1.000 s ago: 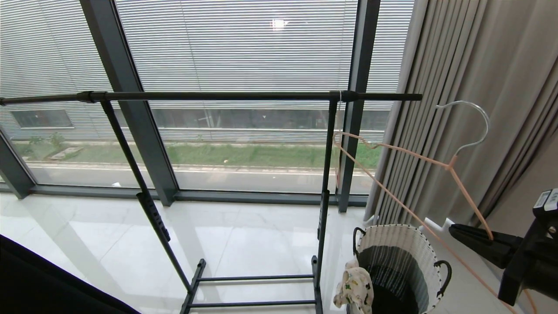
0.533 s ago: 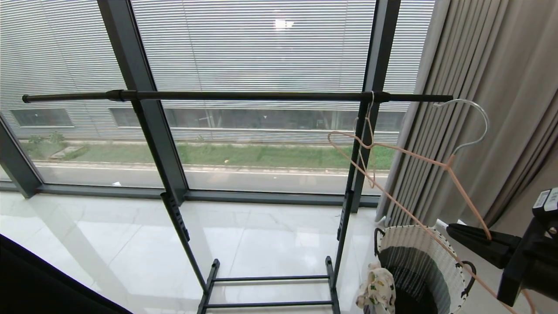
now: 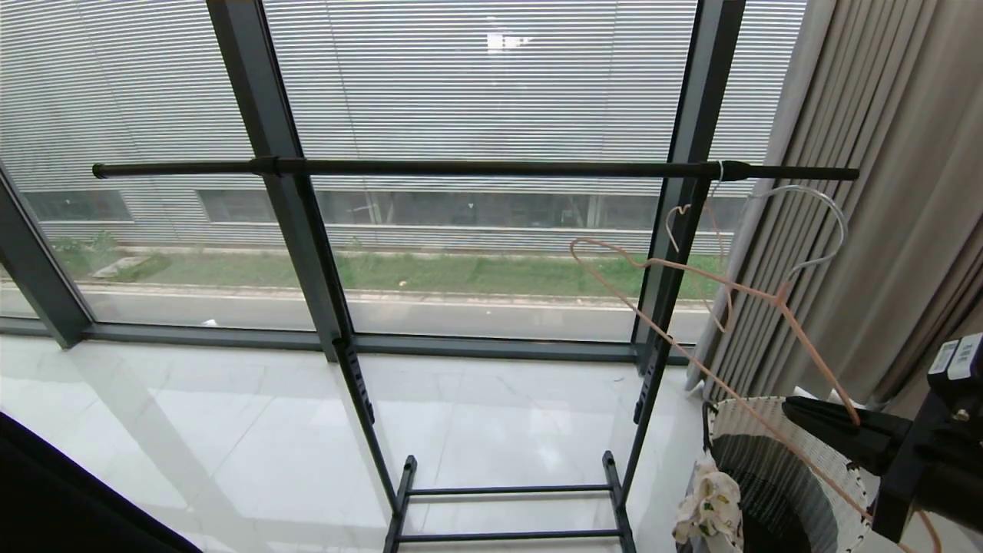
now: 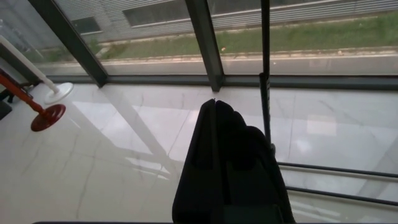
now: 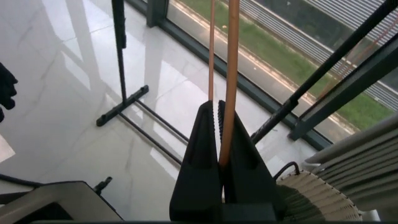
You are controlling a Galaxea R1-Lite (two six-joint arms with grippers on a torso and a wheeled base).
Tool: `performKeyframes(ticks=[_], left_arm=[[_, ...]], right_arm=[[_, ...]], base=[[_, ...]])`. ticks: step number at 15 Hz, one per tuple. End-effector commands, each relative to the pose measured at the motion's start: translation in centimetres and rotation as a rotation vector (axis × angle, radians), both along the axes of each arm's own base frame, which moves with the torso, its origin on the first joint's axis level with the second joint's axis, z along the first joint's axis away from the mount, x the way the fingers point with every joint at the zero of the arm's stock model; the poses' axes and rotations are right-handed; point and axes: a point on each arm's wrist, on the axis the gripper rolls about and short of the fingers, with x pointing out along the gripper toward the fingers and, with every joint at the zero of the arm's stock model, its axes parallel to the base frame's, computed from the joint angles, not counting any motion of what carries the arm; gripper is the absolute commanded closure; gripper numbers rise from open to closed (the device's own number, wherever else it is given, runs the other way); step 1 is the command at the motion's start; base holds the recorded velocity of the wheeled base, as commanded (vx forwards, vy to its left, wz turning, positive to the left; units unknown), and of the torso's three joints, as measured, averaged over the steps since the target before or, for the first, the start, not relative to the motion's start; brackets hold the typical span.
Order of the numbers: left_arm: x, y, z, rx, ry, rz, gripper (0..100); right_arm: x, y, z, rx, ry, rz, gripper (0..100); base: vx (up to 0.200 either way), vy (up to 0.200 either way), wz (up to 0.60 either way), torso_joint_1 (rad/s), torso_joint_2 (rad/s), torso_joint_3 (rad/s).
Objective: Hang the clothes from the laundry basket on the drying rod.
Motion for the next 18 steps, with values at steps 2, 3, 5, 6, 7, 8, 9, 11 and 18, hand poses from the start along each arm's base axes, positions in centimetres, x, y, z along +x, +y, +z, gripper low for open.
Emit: performKeyframes(ticks=[2, 3, 5, 6, 7, 8, 9, 11, 18], left_arm=[[0.0, 0.0, -0.2, -0.002, 0.005, -0.002, 100], [0.1, 0.0, -0.1, -0.004, 0.004, -0.014, 100], [1.1, -0.1, 0.4, -0.018, 0.023, -0.046, 100], [2.1, -0.2, 0.9, -0.050, 0.014, -0.060, 100], [3.5, -0.4, 1.8, -0.108, -0.015, -0.075, 100], [4.4, -0.5, 2.3, -0.135, -0.025, -0.076, 100], [5.8, -0.6, 2.9, -0.159, -0.026, -0.060, 100], [8.8, -2.1, 3.0, -0.182, -0.004, -0.066, 100], [15.6, -8.4, -0.3, -0.098, 0.075, -0.033, 100]], right_arm=[[0.2, 1.0, -0.5, -0.019, 0.027, 0.055, 100], [0.1, 1.6, -0.7, -0.030, 0.036, 0.091, 100], [-0.3, 2.8, -1.1, -0.066, 0.039, 0.175, 100], [-0.6, 3.5, -1.3, -0.077, 0.047, 0.219, 100], [-0.9, 4.2, -1.6, -0.086, 0.056, 0.263, 100], [-1.1, 4.5, -1.7, -0.092, 0.063, 0.285, 100], [-1.3, 5.1, -2.0, -0.103, 0.073, 0.317, 100], [-1.5, 6.4, -2.1, -0.117, 0.085, 0.376, 100], [-2.4, 7.9, -2.0, -0.122, 0.081, 0.469, 100]], base=[[0.000, 0.000, 0.00, 0.000, 0.00, 0.000], [0.000, 0.000, 0.00, 0.000, 0.00, 0.000], [0.000, 0.000, 0.00, 0.000, 0.00, 0.000], [0.000, 0.000, 0.00, 0.000, 0.00, 0.000], [0.000, 0.000, 0.00, 0.000, 0.00, 0.000], [0.000, 0.000, 0.00, 0.000, 0.00, 0.000], [0.000, 0.000, 0.00, 0.000, 0.00, 0.000], [0.000, 0.000, 0.00, 0.000, 0.00, 0.000], [0.000, 0.000, 0.00, 0.000, 0.00, 0.000]])
